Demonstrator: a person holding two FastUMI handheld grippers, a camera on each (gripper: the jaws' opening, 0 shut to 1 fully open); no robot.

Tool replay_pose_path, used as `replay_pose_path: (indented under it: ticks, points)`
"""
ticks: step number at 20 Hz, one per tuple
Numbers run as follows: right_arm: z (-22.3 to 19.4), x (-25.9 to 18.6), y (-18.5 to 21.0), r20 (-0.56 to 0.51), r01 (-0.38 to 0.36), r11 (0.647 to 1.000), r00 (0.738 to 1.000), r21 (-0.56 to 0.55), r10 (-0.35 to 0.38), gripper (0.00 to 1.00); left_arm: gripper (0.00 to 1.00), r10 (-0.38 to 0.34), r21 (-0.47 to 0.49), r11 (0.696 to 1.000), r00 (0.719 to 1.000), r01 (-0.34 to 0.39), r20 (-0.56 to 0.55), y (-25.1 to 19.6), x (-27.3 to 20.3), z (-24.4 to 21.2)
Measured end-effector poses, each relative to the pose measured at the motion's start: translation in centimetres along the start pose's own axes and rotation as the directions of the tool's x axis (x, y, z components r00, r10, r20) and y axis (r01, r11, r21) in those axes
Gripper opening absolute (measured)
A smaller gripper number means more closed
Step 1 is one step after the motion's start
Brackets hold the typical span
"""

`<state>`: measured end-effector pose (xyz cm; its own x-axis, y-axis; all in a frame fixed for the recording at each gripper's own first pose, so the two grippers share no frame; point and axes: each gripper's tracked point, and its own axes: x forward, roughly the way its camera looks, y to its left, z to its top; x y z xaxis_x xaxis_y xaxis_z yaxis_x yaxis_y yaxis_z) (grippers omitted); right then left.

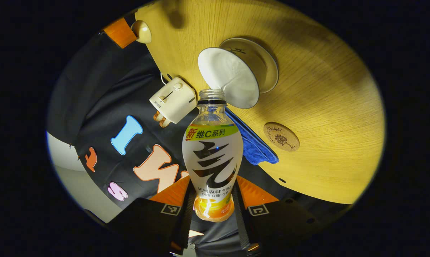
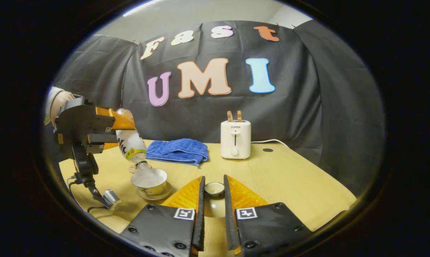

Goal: Open the teacup lid with one hand, grasp the water bottle and pour water into the teacup with the other hand; after pouring, place the water bottle on the coaster and then close the teacup lid.

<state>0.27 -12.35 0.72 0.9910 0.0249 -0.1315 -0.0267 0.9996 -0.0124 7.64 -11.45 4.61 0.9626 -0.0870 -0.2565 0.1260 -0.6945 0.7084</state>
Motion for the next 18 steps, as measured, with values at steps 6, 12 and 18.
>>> replay_pose_path:
  ticks: [6, 12, 18]
  points:
    - [-0.6, 0.3, 0.1, -0.015, -0.004, 1.000, 1.000, 0.006, 0.004, 0.27, 0.53, -0.038, -0.029, 0.999, 0.999, 0.038, 0.023, -1.3, 0.5, 0.4]
    - [-0.8, 0.4, 0.4, -0.022, -0.008, 1.000, 1.000, 0.005, 0.008, 0.28, 0.53, -0.124, -0.216, 0.966, 0.987, 0.144, 0.100, -4.2, 0.9, 1.4]
    - [-0.6, 0.4, 2.2, -0.020, -0.033, 0.999, 0.999, 0.022, 0.033, 0.27, 0.52, -0.110, -0.593, 0.770, 0.964, 0.236, 0.240, -6.3, 0.3, 4.0]
